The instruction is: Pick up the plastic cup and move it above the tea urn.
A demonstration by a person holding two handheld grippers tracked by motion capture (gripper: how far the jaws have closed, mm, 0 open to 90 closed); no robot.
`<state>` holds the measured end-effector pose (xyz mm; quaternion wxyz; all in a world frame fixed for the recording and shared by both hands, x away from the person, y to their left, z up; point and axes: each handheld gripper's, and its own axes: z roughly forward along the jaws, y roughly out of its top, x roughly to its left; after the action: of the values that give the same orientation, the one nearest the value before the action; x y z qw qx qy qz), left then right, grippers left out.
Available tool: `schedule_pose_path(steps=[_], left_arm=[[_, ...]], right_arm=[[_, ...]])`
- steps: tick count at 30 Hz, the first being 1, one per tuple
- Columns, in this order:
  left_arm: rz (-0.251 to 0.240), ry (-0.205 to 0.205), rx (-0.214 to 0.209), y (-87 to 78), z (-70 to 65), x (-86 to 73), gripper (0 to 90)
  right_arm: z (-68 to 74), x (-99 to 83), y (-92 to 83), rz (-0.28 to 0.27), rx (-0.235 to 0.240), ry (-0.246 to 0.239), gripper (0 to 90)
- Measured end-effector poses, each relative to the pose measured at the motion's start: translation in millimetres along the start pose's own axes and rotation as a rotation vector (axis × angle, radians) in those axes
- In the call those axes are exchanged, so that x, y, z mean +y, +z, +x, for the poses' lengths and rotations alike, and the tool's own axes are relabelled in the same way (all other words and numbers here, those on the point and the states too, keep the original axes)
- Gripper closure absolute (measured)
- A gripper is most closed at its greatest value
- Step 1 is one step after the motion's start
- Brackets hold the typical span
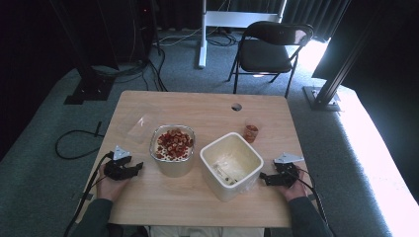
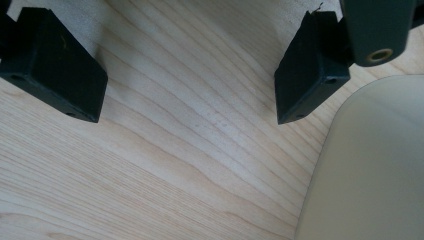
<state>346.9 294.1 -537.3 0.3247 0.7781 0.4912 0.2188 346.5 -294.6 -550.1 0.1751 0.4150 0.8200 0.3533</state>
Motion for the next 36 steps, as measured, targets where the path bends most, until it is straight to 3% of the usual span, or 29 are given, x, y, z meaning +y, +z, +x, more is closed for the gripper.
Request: schedule_pose_path(steps=[4,12,19,24,26,30,33,34,36], left_arm=[[-0.035,-0.034,0.023,-6.9,4.8,7.9,38.0],[-0.108,-0.023,0.117,-18.5,9.2,47.2,30.3],[-0.139,-0.082,0.216,-13.0,33.2,86.3,27.4],[-0.100,-0.140,0.274,5.8,54.2,101.8,24.1],[-0.079,-0.178,0.283,15.6,60.8,102.5,23.3],[-0.015,-0.211,0.297,31.9,67.7,98.5,23.6],[0.027,-0.227,0.288,39.0,72.3,92.8,32.5],[0.031,-0.231,0.276,39.5,73.5,91.0,39.5],[0.027,-0.240,0.291,37.5,75.2,87.1,49.3]], right_arm=[[0.0,0.0,0.0,0.000,0.000,0.000,13.2],[0.0,0.0,0.0,0.000,0.000,0.000,13.2],[0.0,0.0,0.0,0.000,0.000,0.000,13.2],[0.0,0.0,0.0,0.000,0.000,0.000,13.2],[0.0,0.0,0.0,0.000,0.000,0.000,13.2],[0.0,0.0,0.0,0.000,0.000,0.001,13.2],[0.0,0.0,0.0,0.000,0.000,0.000,13.2],[0.0,0.0,0.0,0.000,0.000,0.000,13.2],[0.0,0.0,0.0,0.000,0.000,0.000,13.2]])
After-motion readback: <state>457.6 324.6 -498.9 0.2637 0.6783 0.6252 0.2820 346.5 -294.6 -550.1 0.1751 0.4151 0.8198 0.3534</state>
